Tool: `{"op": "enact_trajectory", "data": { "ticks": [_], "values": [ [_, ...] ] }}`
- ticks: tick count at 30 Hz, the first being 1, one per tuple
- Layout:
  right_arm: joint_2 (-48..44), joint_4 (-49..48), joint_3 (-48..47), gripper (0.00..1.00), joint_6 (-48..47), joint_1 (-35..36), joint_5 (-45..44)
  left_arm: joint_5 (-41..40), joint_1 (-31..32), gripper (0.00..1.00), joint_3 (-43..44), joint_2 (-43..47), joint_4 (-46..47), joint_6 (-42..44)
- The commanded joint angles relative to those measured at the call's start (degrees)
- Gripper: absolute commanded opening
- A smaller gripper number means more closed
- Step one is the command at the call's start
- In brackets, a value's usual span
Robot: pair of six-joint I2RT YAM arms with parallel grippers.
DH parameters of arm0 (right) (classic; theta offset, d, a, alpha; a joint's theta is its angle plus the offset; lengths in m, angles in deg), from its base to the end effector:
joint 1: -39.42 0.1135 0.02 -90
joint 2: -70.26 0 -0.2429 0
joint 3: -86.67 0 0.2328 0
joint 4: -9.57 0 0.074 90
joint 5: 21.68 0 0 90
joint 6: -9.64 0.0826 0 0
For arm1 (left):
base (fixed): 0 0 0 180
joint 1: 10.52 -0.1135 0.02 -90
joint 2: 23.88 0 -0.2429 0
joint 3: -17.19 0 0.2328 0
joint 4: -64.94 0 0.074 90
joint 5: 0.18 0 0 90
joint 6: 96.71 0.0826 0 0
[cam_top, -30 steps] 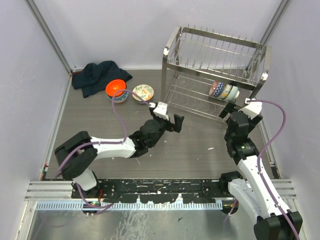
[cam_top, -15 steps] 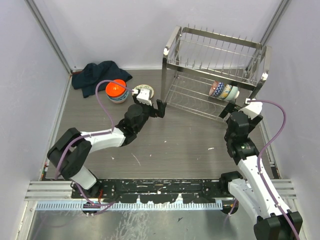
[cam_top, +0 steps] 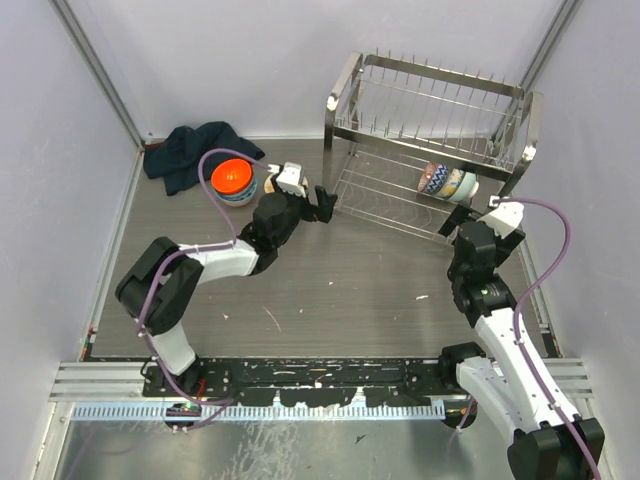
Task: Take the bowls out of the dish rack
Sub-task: Adjust the dish rack at the center of the board.
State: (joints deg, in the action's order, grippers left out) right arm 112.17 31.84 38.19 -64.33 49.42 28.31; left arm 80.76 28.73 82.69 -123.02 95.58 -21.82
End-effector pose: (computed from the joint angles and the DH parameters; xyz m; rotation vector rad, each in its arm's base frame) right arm 0.2088 -0.0171 0.2652 0.5663 1.6987 -0.3178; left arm 0.3240 -0.2479 0.2162 0.2239 1.6411 -0.5995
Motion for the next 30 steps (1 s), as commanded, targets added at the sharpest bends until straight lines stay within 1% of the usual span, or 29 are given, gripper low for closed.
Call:
{"op": "enact_trajectory", "data": {
  "ticks": [1,7,15,24,30],
  "values": [
    [1.13,-2.66,-2.59,1.00,0.14,-0.33,-2.18,3.96,-0.72,0.98,3.73,-3.26,5.71,-0.15],
    [3.37,-5.03,-1.94,1.00,-0.12,-1.97,-1.56,7.99,-1.42,0.98,7.30,-7.30,6.98,0.37],
    [7.02,-8.22,-0.40,1.00,2.24,-7.03,0.90,12.78,-2.34,0.98,9.38,-10.99,10.23,-0.52],
    [7.64,-9.79,0.80,1.00,3.95,-10.18,4.64,21.95,-2.33,0.98,11.22,-12.90,13.57,-1.24],
    [6.17,-9.67,0.88,1.00,4.16,-10.47,5.57,29.48,-2.25,0.99,9.38,-13.37,18.20,-2.93]
  ]
}}
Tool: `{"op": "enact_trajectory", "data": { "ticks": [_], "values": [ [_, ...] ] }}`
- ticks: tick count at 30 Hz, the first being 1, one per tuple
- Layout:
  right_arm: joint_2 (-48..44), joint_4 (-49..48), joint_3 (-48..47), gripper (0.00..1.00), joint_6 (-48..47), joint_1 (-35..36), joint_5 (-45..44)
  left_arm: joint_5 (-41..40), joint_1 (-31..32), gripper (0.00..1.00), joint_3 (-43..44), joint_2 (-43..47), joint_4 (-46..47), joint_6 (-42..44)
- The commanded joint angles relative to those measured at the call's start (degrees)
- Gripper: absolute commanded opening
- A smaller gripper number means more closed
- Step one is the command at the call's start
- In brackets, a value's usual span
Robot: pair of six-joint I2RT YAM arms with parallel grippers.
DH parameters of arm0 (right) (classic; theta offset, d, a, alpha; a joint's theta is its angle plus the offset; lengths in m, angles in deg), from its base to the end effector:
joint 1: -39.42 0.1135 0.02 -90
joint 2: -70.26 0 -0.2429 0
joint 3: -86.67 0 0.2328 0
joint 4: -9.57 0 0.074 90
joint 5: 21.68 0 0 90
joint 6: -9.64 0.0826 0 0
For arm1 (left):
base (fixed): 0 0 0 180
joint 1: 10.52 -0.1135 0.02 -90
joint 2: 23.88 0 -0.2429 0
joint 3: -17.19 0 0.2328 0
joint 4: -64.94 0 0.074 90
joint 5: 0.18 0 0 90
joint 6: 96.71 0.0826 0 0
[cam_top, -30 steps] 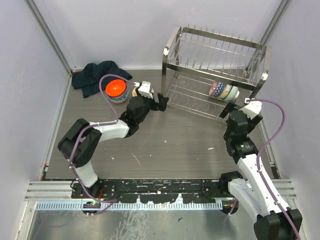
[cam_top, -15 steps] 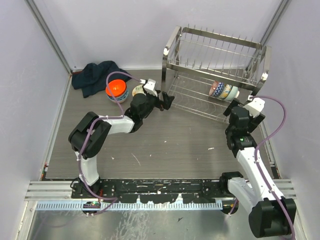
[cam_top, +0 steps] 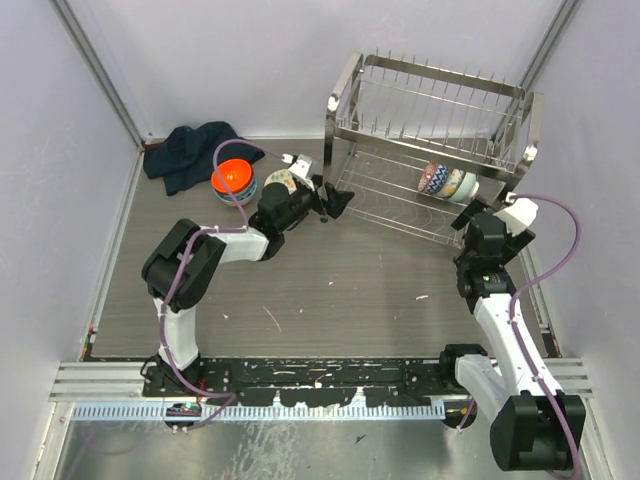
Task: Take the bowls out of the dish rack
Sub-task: Adjust the dish rack at the center of the board.
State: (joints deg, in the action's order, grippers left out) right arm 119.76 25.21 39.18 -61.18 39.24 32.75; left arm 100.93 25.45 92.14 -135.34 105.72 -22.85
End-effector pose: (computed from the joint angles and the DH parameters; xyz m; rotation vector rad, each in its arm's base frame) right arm 0.2293 -0.0488 0.2472 0.7131 1.6897 -0.3494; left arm 0.3553 -0.2775 0.2126 0.4277 1.5016 -0.8705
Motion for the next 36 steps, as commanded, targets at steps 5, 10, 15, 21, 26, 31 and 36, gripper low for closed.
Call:
{"op": "enact_trajectory", "data": {
  "ticks": [5,10,15,21,26,31,36],
  "values": [
    [-3.04,-2.33,-0.25,1.00,1.12,-0.25,2.16,14.26,1.35,1.00,-3.21,-1.00,13.39,-3.33],
    [-4.39,-1.08,-0.71,1.00,1.30,-0.25,3.23,16.67,2.73,0.99,-5.62,-0.84,15.65,-3.72],
    [-7.02,0.56,-0.95,1.00,0.80,-0.25,3.74,17.34,4.87,0.99,-8.60,0.15,17.59,-3.87],
    [-10.31,2.47,-1.73,1.00,0.26,-0.25,5.52,16.53,10.33,0.99,-11.79,1.91,18.05,-2.36],
    [-12.89,4.08,-2.02,1.00,0.20,-0.30,6.88,14.06,14.31,0.99,-13.36,2.64,17.37,-0.74],
    [-15.66,5.40,-2.65,1.00,0.24,-0.25,7.39,11.45,18.27,0.98,-14.12,2.86,16.55,0.42],
    [-18.07,6.42,-3.19,1.00,0.24,-0.26,7.83,8.27,23.40,0.98,-12.24,3.53,10.47,5.19]
  ]
}}
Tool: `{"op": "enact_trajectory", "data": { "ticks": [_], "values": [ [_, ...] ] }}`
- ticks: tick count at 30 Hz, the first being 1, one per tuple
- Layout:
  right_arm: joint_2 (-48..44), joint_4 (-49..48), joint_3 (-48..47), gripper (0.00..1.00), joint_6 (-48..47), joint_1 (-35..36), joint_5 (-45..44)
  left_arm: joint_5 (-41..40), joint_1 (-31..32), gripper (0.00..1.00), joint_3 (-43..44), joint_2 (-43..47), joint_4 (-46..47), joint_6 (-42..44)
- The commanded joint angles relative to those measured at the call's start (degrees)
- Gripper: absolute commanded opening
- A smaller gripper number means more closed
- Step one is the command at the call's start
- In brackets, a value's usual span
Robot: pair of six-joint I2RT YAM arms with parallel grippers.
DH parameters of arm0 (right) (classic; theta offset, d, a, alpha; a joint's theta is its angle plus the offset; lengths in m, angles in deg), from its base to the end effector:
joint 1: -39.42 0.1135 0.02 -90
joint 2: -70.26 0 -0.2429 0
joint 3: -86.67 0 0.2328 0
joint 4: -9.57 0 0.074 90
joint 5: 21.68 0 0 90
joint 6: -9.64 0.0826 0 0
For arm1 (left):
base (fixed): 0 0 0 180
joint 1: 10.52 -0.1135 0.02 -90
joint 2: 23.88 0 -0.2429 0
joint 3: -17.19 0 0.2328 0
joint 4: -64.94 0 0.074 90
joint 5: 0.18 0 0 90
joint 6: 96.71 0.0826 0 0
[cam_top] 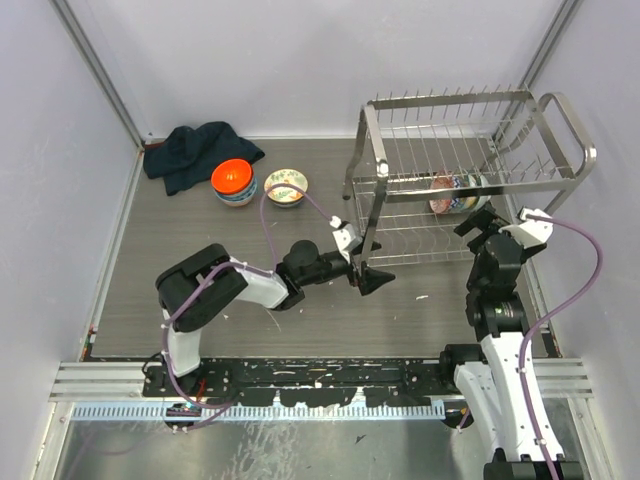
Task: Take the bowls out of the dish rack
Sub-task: Adjust the dish rack at the center of the board.
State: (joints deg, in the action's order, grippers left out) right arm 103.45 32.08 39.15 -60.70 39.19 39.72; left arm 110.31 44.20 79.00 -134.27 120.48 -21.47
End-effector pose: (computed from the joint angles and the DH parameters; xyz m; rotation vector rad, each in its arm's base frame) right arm 0.1872 -0.0403 0.2832 0.6475 1.5709 -0.1742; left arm 0.2126 -0.3505 0.1850 0.8279 1.3501 -1.2293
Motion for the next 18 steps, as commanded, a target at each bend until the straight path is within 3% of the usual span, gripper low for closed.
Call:
{"op": "enact_trajectory", "data": {
  "ticks": [1,6,12,18],
  "values": [
    [-2.07,-0.30,-3.22,1.00,-0.24,-0.21,0.96,-1.32,5.23,0.99,1.42,2.40,-5.51,4.44],
    [-2.82,-0.10,-3.30,1.00,-0.16,-0.21,1.54,-4.49,5.49,0.99,1.57,2.93,-7.18,5.65],
    [-3.32,0.05,-3.57,1.00,0.03,-0.21,2.40,-15.78,4.38,0.99,-0.95,7.67,-11.38,7.63],
    [-4.14,0.21,-3.34,1.00,-0.27,-0.16,3.53,-22.06,1.43,0.98,-5.33,13.35,-11.55,9.34]
  ]
}}
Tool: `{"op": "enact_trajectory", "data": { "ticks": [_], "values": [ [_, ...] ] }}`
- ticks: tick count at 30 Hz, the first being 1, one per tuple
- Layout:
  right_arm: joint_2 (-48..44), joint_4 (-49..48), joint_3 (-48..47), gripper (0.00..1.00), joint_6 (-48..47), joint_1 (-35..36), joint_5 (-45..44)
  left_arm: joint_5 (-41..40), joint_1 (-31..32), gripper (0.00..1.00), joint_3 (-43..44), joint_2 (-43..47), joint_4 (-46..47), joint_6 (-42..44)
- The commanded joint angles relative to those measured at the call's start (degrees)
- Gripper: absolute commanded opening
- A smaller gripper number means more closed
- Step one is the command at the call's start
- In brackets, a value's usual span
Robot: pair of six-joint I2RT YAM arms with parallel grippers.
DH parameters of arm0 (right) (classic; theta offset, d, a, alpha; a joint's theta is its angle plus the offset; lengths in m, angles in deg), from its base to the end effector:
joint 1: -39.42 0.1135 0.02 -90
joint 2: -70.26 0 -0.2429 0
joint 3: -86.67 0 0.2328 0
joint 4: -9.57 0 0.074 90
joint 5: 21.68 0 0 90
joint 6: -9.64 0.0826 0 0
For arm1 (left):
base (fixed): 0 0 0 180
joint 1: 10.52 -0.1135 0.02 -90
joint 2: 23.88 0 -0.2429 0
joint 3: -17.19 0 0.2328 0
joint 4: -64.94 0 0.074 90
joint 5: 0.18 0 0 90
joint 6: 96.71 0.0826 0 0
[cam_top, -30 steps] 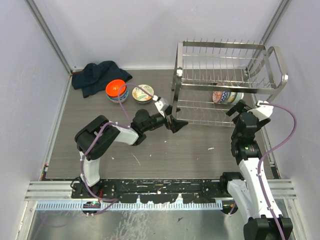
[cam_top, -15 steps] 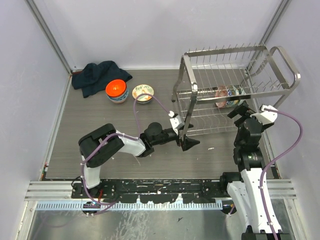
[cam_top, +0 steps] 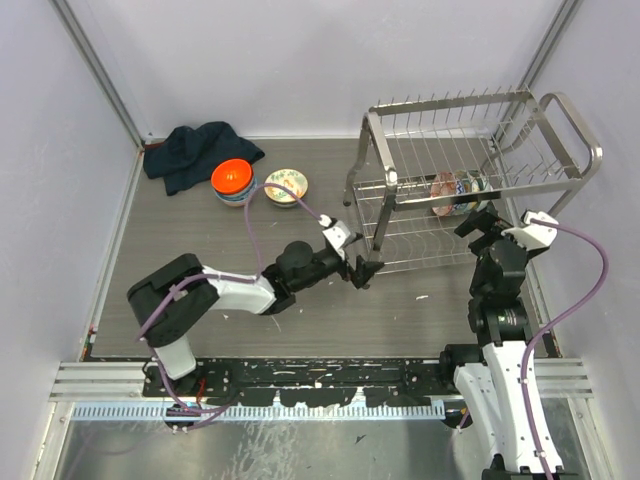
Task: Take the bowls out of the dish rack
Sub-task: Adjust the dish rack at the center of the board.
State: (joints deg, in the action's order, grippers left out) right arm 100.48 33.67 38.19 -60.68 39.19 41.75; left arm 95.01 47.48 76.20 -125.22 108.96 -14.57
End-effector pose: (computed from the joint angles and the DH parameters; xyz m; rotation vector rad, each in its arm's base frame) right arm 0.1781 -0.0377 0.2937 0.6229 1.5425 -0.1305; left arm 0.2035 -0.3398 0.1995 0.7566 1.4386 -0.9708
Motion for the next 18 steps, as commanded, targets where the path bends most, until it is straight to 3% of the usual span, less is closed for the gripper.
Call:
{"op": "enact_trajectory", "data": {
  "ticks": [1,10,18],
  "values": [
    [-1.29,-1.38,-2.23,1.00,-0.38,-0.19,1.66,-7.41,-2.44,0.98,-3.12,5.10,-0.11,2.60],
    [3.37,-2.16,-0.24,0.93,1.06,-0.12,4.18,-15.81,-3.73,0.98,-5.09,11.35,-1.49,0.41],
    [11.90,-7.03,2.94,0.89,1.42,4.69,-0.01,-15.86,-3.86,0.98,-9.82,18.00,-0.79,-2.17]
  ]
}}
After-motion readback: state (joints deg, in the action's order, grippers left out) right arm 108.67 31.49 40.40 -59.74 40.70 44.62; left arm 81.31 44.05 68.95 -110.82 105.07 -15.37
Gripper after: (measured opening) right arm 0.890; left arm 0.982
